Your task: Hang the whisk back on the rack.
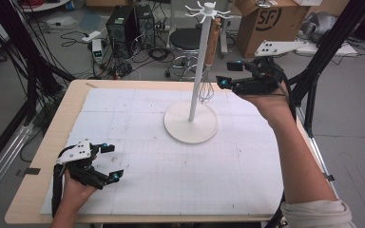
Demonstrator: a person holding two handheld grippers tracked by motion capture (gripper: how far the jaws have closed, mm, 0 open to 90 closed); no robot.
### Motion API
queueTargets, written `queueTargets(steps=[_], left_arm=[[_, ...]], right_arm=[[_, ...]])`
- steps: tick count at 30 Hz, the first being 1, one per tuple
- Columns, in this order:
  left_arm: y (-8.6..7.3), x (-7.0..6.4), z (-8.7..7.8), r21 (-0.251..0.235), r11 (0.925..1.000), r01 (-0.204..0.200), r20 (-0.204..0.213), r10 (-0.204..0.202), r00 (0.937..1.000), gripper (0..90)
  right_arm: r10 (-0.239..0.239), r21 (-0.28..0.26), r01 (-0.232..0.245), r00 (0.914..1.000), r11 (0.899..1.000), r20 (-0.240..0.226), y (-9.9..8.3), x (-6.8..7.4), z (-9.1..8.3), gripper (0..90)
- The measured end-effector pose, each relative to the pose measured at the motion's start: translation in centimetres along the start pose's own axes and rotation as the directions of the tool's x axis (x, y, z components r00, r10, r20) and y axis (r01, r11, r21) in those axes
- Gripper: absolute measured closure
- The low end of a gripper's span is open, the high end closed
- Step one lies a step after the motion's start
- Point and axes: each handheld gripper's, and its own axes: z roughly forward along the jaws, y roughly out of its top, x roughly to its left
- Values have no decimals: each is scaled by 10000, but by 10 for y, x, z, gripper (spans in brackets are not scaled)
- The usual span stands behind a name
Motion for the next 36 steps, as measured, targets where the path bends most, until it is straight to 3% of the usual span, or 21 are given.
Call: queueTargets(steps=[5,14,21,36], left_arm=[[0,0,0,0,10000,-2,15,2,10000,17],[0,0,1,34,10000,8,30,-8,10000,17],[0,-1,1,37,10000,-17,64,16,10000,17],[0,-2,3,121,9999,-56,145,54,9999,16]], right_arm=[[51,-313,-63,9994,9995,-352,-12,5,-5,251],[41,-219,-52,9987,9997,-510,-34,13,-5,181],[380,-266,-396,9974,9989,-610,-61,17,-5,128],[748,-32,-749,9968,9972,-265,-122,22,-10,4]])
